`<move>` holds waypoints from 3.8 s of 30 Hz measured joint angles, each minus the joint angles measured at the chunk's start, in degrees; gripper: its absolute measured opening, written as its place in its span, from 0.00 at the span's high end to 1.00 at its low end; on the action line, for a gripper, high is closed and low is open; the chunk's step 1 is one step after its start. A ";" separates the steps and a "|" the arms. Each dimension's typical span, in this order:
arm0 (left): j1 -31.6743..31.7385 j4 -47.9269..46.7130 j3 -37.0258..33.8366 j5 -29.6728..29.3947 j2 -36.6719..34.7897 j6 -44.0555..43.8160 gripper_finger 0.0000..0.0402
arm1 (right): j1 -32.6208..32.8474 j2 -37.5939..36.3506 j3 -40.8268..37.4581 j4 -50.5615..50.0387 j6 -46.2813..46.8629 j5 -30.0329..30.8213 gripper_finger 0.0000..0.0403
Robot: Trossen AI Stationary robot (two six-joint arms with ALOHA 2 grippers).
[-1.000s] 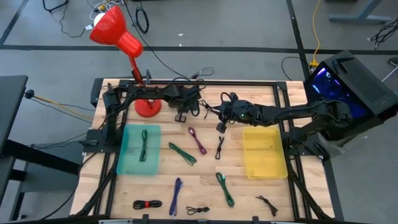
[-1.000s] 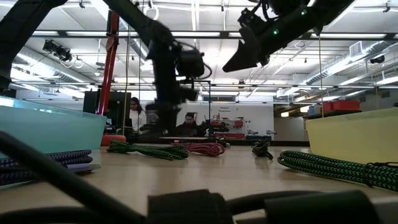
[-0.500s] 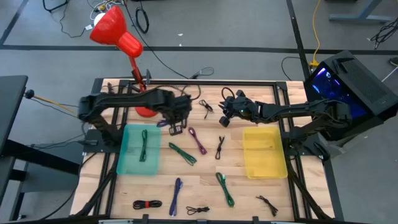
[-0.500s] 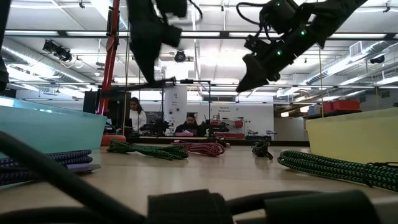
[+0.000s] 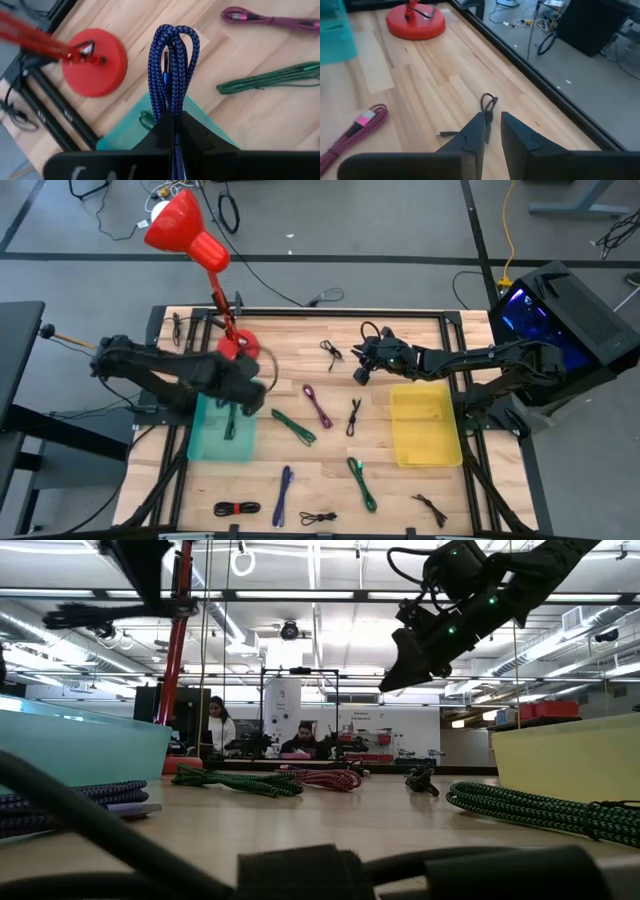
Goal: Pick & Place USB Port
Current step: Put the top blue charger cable into the green bin, then put the red charger cable into the green bin
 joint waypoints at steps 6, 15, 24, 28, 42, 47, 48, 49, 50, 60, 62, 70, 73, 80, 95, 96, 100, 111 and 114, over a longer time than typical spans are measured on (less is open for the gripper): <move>-12.72 -1.66 -3.27 -3.74 0.02 -22.43 0.97 | 0.09 -0.01 0.00 1.16 -0.21 -1.19 0.84; -27.06 3.46 -18.49 -0.91 0.07 -55.92 0.97 | 0.68 -0.01 0.00 2.17 -0.41 -1.29 0.84; -29.25 10.69 -26.19 4.53 0.07 -65.17 0.90 | 1.34 -0.01 0.00 3.01 -0.18 -1.29 0.84; -29.25 10.63 -28.16 5.26 0.07 -65.32 0.80 | 1.46 -0.01 0.00 3.09 -0.12 -1.27 0.84; -28.17 11.91 -24.83 -19.25 -0.22 -36.73 0.67 | 1.46 -0.01 0.00 3.33 0.27 -1.26 0.84; -21.81 21.04 -18.85 -19.87 -0.20 -4.26 0.68 | 1.46 -0.01 0.00 3.80 1.13 -1.27 0.84; -20.38 23.63 -18.41 -19.87 -0.18 2.16 0.68 | 1.46 -0.01 0.00 3.91 1.33 -1.27 0.84; -18.99 26.29 -17.97 -19.80 -0.14 8.67 0.68 | 1.46 -0.01 0.00 4.14 1.66 -1.25 0.84; -17.81 29.19 -17.61 -19.68 -0.13 15.11 0.68 | 1.46 0.01 0.00 4.37 2.14 -1.27 0.84; -2.92 47.27 -17.68 -6.53 3.18 55.86 0.68 | 1.55 -0.01 -0.02 5.36 4.09 -4.73 0.84; -0.61 50.57 -17.68 -4.52 4.63 61.06 0.68 | 1.62 -0.01 -0.02 5.46 4.10 -5.26 0.84; 5.89 62.15 -17.66 2.46 14.11 80.03 0.68 | 1.64 -0.01 -0.04 7.92 4.28 -6.70 0.84; 7.19 63.96 -17.44 6.15 18.22 84.78 0.68 | 1.64 -0.01 -0.04 8.12 4.29 -7.82 0.84; 8.54 66.05 -16.31 9.00 23.53 92.52 0.68 | 1.64 -0.01 -0.04 8.31 4.29 -8.71 0.84; 13.21 69.82 -16.15 11.38 26.62 95.75 0.68 | 1.66 -0.01 -0.04 9.76 4.49 -8.71 0.84; 13.44 69.98 -16.11 11.44 26.90 96.20 0.68 | 1.66 -0.01 -0.04 9.74 4.51 -8.72 0.84; 13.72 70.59 -16.17 12.12 27.81 97.45 0.68 | 1.66 -0.01 -0.04 9.59 4.49 -8.74 0.84; 14.37 72.32 -15.96 13.72 31.40 97.95 0.68 | 1.66 0.01 -0.04 9.71 4.53 -9.77 0.84; 14.84 73.02 -16.02 12.88 31.95 97.75 0.69 | 1.66 -0.01 -0.04 9.63 4.55 -10.17 0.84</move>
